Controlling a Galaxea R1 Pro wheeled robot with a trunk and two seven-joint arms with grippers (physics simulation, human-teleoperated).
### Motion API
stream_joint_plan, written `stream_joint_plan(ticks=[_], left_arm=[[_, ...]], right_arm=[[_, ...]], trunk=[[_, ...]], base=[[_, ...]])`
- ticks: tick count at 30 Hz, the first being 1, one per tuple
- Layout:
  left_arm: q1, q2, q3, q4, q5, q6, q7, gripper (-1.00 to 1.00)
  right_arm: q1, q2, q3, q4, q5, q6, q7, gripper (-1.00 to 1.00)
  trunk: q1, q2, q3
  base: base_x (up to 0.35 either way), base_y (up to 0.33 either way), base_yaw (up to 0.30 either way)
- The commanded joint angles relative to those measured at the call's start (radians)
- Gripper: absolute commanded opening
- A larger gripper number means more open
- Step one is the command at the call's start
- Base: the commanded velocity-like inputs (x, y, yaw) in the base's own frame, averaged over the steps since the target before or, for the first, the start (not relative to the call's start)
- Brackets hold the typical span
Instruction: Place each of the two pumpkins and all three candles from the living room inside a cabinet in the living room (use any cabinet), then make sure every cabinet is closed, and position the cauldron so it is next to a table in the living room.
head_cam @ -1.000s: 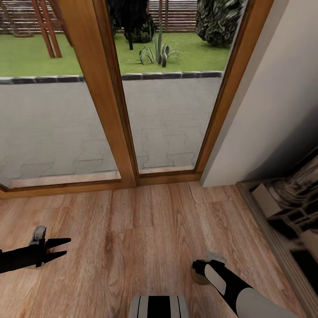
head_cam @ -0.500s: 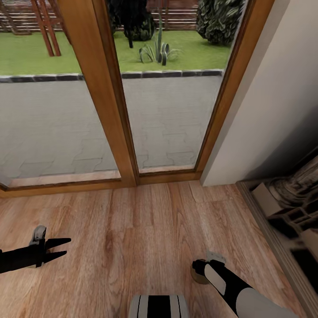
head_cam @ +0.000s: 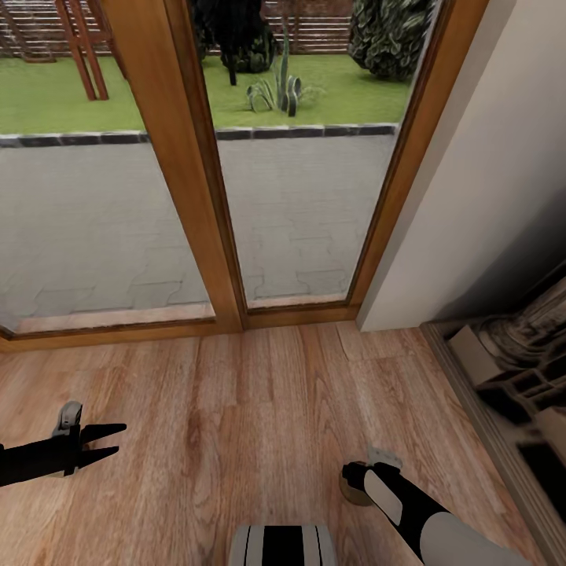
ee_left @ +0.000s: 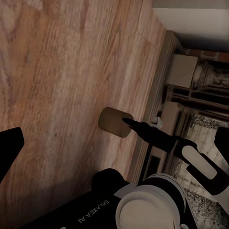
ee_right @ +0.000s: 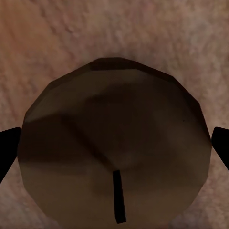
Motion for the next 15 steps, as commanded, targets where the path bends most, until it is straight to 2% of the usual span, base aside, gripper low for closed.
stream_joint_plan(ticks=[1,15], left_arm=[[0.000,0.000,0.000,0.000,0.000,0.000,0.000,1.00],[0.000,-0.003,0.002,0.000,-0.004,0.000,0.001,1.00]], right_arm=[[0.000,0.000,0.000,0.001,0.000,0.002,-0.001,-1.00],[0.000,0.000,-0.001,0.001,0.000,0.004,0.000,-1.00]], trunk=[[0.000,0.000,0.000],[-0.006,0.003,0.054]], base=[[0.000,0.000,0.000],[0.000,0.000,0.000]])
